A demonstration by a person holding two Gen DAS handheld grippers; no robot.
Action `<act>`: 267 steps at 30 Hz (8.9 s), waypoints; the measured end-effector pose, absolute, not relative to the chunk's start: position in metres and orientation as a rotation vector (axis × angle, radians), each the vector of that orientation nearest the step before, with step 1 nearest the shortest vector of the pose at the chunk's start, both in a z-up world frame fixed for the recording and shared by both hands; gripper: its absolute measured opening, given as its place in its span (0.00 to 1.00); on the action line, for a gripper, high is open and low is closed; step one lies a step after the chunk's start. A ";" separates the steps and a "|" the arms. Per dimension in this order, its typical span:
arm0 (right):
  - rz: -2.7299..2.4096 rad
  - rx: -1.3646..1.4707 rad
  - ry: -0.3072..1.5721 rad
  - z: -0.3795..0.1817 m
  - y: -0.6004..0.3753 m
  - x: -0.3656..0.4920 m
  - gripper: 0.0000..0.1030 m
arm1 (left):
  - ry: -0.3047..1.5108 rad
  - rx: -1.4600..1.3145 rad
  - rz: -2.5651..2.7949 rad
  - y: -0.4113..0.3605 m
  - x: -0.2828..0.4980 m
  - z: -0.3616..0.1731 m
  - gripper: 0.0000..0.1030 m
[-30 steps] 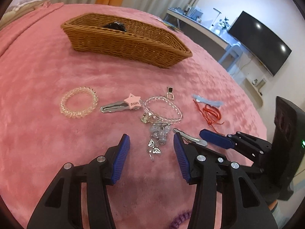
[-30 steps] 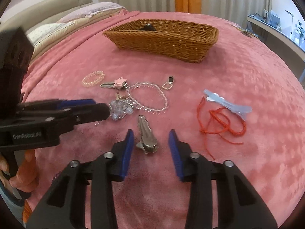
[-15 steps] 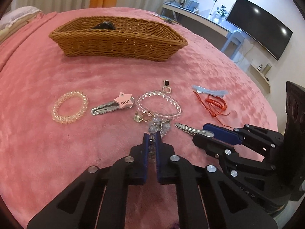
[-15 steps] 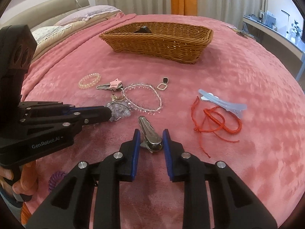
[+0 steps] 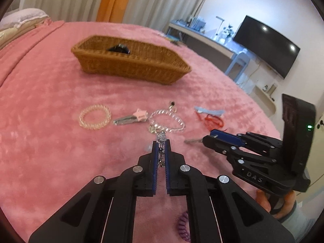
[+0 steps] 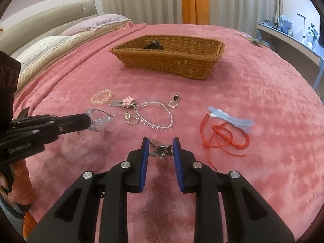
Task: Organize jewelry
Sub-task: 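Grasp the silver clip with right tool while left tool grasps a silver chain, then carry both items into the basket and open both tools to release, then move both tools back toward the crystal bead bracelets, then grasp a crystal bracelet with left tool while right tool grasps another bracelet, then carry both bracelets into the basket and open both tools, then grasp the blue hair clip with right tool while left tool approaches purple coil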
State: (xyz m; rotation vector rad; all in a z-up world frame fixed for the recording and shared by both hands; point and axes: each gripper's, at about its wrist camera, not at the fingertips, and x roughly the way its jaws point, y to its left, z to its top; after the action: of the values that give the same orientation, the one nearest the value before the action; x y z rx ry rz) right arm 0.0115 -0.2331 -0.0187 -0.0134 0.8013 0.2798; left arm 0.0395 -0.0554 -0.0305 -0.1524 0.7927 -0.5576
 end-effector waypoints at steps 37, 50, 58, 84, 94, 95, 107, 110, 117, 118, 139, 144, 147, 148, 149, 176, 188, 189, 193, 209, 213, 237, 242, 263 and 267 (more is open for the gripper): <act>0.255 0.062 0.718 0.056 -0.247 0.222 0.19 | 0.611 -0.172 -0.600 -0.089 0.226 0.038 0.04; 0.229 0.140 0.817 0.012 -0.259 0.260 0.30 | 0.710 -0.153 -0.553 -0.092 0.249 -0.002 0.10; 0.225 0.166 0.752 0.029 -0.269 0.245 0.43 | 0.659 -0.172 -0.559 -0.082 0.233 0.017 0.26; 0.256 0.074 0.803 -0.003 -0.236 0.087 0.43 | 0.714 -0.217 -0.322 0.008 0.103 -0.006 0.34; 0.238 0.041 0.860 -0.032 -0.228 0.083 0.37 | 0.785 -0.148 -0.249 -0.001 0.108 -0.037 0.34; 0.236 0.037 0.870 -0.035 -0.227 0.084 0.36 | 0.792 -0.143 -0.249 -0.002 0.109 -0.039 0.34; 0.194 -0.075 0.920 -0.050 -0.207 0.094 0.21 | 0.885 -0.100 -0.204 -0.011 0.121 -0.057 0.34; 0.187 -0.106 0.914 -0.050 -0.202 0.093 0.16 | 0.886 -0.082 -0.196 -0.013 0.120 -0.057 0.34; 0.205 -0.130 0.901 -0.048 -0.196 0.088 0.06 | 0.869 -0.052 -0.214 -0.020 0.117 -0.055 0.09; 0.208 -0.127 0.899 -0.048 -0.196 0.087 0.06 | 0.865 -0.054 -0.218 -0.020 0.116 -0.054 0.08; 0.331 0.028 0.852 -0.010 -0.211 0.053 0.06 | 0.717 -0.097 -0.299 -0.018 0.081 -0.022 0.07; 0.329 0.028 0.824 0.007 -0.213 0.043 0.06 | 0.657 -0.066 -0.295 -0.027 0.057 0.000 0.07; 0.316 0.023 0.806 0.016 -0.214 0.036 0.06 | 0.621 -0.050 -0.292 -0.033 0.044 0.016 0.07; 0.316 0.027 0.801 0.019 -0.214 0.035 0.06 | 0.611 -0.045 -0.291 -0.034 0.042 0.021 0.07; 0.316 0.031 0.792 0.024 -0.215 0.033 0.06 | 0.595 -0.032 -0.289 -0.037 0.038 0.027 0.07; 0.256 0.037 0.573 0.134 -0.227 0.164 0.06 | 0.453 -0.014 -0.299 -0.081 0.159 0.096 0.07; 0.217 0.161 0.756 0.039 -0.247 0.263 0.06 | 0.572 -0.006 -0.211 -0.106 0.247 0.027 0.07; 0.211 0.163 0.766 0.033 -0.248 0.267 0.06 | 0.588 -0.003 -0.210 -0.106 0.251 0.021 0.07; 0.197 0.164 0.797 0.018 -0.251 0.274 0.06 | 0.616 0.004 -0.210 -0.107 0.258 0.010 0.08; 0.187 0.253 0.753 0.037 -0.274 0.248 0.52 | 0.553 0.023 -0.170 -0.103 0.218 0.027 0.49; 0.214 0.242 0.705 0.057 -0.272 0.214 0.52 | 0.482 0.011 -0.120 -0.092 0.177 0.052 0.56; 0.242 0.024 0.635 0.046 -0.230 -0.009 0.54 | 0.350 0.115 0.172 -0.064 -0.054 0.066 0.66; 0.217 0.020 0.666 0.029 -0.243 -0.023 0.54 | 0.445 0.085 0.054 -0.062 -0.058 0.043 0.66; 0.118 0.028 0.860 -0.022 -0.337 0.070 0.36 | 0.817 0.001 -0.263 -0.095 -0.047 -0.047 0.52; 0.199 -0.001 0.889 -0.030 -0.332 0.087 0.36 | 0.831 -0.009 -0.267 -0.093 -0.049 -0.049 0.52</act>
State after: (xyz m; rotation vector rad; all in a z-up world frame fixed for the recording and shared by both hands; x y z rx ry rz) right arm 0.0867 -0.3317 -0.0304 -0.0014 0.8893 0.1988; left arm -0.0487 -0.0932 -0.0486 -0.0089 0.8307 -0.2665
